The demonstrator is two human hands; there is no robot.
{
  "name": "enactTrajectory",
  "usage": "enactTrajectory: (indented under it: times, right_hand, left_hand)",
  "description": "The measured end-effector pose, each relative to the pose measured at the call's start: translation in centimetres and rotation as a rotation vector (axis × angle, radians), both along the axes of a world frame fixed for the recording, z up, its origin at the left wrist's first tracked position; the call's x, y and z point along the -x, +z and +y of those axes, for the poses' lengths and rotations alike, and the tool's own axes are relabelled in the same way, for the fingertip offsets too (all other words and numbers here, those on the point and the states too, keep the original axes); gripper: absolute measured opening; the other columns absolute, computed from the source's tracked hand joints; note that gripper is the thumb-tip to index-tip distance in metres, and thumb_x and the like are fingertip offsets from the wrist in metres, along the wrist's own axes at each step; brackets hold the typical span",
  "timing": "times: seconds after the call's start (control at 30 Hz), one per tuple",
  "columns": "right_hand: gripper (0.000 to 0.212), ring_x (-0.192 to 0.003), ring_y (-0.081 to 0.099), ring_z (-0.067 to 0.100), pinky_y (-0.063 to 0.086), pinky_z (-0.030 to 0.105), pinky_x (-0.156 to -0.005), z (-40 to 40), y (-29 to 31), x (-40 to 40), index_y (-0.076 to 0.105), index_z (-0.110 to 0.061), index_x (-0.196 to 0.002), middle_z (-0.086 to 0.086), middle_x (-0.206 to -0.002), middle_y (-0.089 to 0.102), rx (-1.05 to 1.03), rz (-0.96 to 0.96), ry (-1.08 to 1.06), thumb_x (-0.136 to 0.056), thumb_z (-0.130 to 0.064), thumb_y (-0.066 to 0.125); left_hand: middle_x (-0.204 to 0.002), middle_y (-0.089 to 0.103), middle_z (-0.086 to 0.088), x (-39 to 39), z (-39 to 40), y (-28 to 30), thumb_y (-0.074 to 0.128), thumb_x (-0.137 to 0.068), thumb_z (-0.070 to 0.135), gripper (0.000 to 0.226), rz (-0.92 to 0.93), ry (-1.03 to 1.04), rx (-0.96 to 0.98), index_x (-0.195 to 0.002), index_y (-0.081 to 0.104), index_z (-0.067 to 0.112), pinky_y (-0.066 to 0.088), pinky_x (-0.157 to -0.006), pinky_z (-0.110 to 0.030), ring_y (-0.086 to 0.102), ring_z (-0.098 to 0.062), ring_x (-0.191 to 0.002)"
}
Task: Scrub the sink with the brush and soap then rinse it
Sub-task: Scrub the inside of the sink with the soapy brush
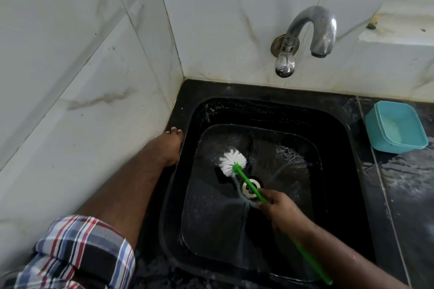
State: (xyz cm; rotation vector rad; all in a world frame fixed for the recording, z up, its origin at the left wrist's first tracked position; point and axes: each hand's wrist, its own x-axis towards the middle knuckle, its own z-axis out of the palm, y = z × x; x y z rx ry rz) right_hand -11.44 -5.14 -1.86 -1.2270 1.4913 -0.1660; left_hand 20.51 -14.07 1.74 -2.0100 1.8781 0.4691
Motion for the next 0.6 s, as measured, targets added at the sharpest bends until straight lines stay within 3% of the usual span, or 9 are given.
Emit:
enactTrajectory:
  times: [0.1,0.17,0.23,0.33,0.4,0.43,0.47,0.53,0.6]
  right_hand:
    - [0.047,-0.042,0.048,0.010,0.034,0.021,-0.039,-1.2,0.7,-2.1,0.055,-0.039,-0.128,-0.001,-0.064,0.055,0.060,-0.080,0.003,-0.092,-0.009,0.047]
    - [0.044,-0.042,0.044,0.013,0.031,0.021,-0.039,-3.7,0.8,-5.1,0.055,-0.030,-0.127,0.006,-0.066,0.051,0.114,-0.153,-0.045,-0.096,-0.004,0.037]
    - [0.041,-0.041,0.042,0.013,0.030,0.019,-0.036,-6.5,0.1,-8.2,0.050,-0.023,-0.130,0.007,-0.066,0.050,0.186,-0.079,-0.030,-0.099,-0.004,0.031]
    - [0.024,-0.037,0.046,0.013,0.035,0.017,-0.033,-8.1,-1.9,-11.5,0.051,-0.004,-0.104,0.009,-0.058,0.049,0.249,0.034,0.183,-0.096,0.003,0.029]
    - [0.016,-0.057,0.061,0.023,0.053,0.029,-0.052,-6.2,-2.4,-11.7,0.053,-0.003,-0.100,0.011,-0.069,0.060,0.197,0.054,0.321,-0.091,-0.002,0.039]
    - [0.022,-0.072,0.065,0.027,0.053,0.031,-0.063,-5.0,-2.5,-11.0,0.056,-0.007,-0.106,0.011,-0.081,0.064,0.192,0.093,0.400,-0.088,-0.006,0.043]
    - [0.029,-0.079,0.066,0.026,0.050,0.027,-0.065,-3.5,-2.3,-9.4,0.058,-0.012,-0.110,0.007,-0.088,0.065,0.212,0.129,0.514,-0.085,-0.008,0.045]
    - [0.032,-0.069,0.062,0.011,0.042,0.013,-0.054,0.3,0.0,-5.8,0.062,-0.023,-0.103,-0.006,-0.084,0.063,0.091,0.081,0.713,-0.082,-0.006,0.045]
    - [0.031,-0.066,0.056,0.002,0.039,0.007,-0.054,3.2,1.7,-3.5,0.063,-0.025,-0.102,-0.013,-0.084,0.060,0.012,0.120,0.849,-0.085,-0.008,0.043]
  left_hand:
    - [-0.163,0.010,-0.017,0.0,-0.1,0.0,0.066,-0.090,0.019,0.085,0.000,-0.001,0.006,-0.156,0.013,0.006,0.032,-0.116,-0.040,0.027,-0.031,-0.146]
    - [-0.163,0.010,-0.017,0.0,0.0,-0.1,0.067,-0.089,0.020,0.086,-0.001,-0.005,0.001,-0.156,0.013,0.006,0.032,-0.116,-0.040,0.027,-0.031,-0.146]
    - [-0.163,0.009,-0.017,0.0,0.1,0.0,0.067,-0.089,0.020,0.087,0.000,0.000,-0.006,-0.156,0.013,0.007,0.032,-0.116,-0.040,0.026,-0.031,-0.146]
    - [-0.163,0.011,-0.017,0.1,0.1,0.1,0.062,-0.092,0.019,0.080,0.007,0.006,0.012,-0.155,0.015,0.007,0.033,-0.115,-0.042,0.028,-0.031,-0.146]
    - [-0.161,0.016,-0.019,0.0,0.1,0.0,0.061,-0.091,0.019,0.076,0.000,-0.005,0.030,-0.154,0.019,0.005,0.036,-0.113,-0.042,0.032,-0.032,-0.143]
    - [-0.160,0.019,-0.019,-0.1,0.1,0.0,0.061,-0.090,0.019,0.075,-0.001,-0.011,0.043,-0.152,0.022,0.004,0.037,-0.111,-0.042,0.035,-0.033,-0.141]
    - [-0.159,0.021,-0.020,-0.1,0.1,-0.1,0.062,-0.090,0.020,0.075,0.000,-0.014,0.047,-0.152,0.023,0.004,0.039,-0.110,-0.043,0.037,-0.033,-0.140]
    - [-0.159,0.021,-0.019,-0.2,0.0,-0.1,0.063,-0.090,0.021,0.075,0.001,-0.015,0.039,-0.152,0.023,0.004,0.039,-0.110,-0.043,0.037,-0.032,-0.140]
    - [-0.160,0.019,-0.018,-0.1,0.0,-0.1,0.063,-0.091,0.020,0.076,-0.002,-0.012,0.026,-0.153,0.022,0.006,0.038,-0.111,-0.043,0.036,-0.032,-0.140]
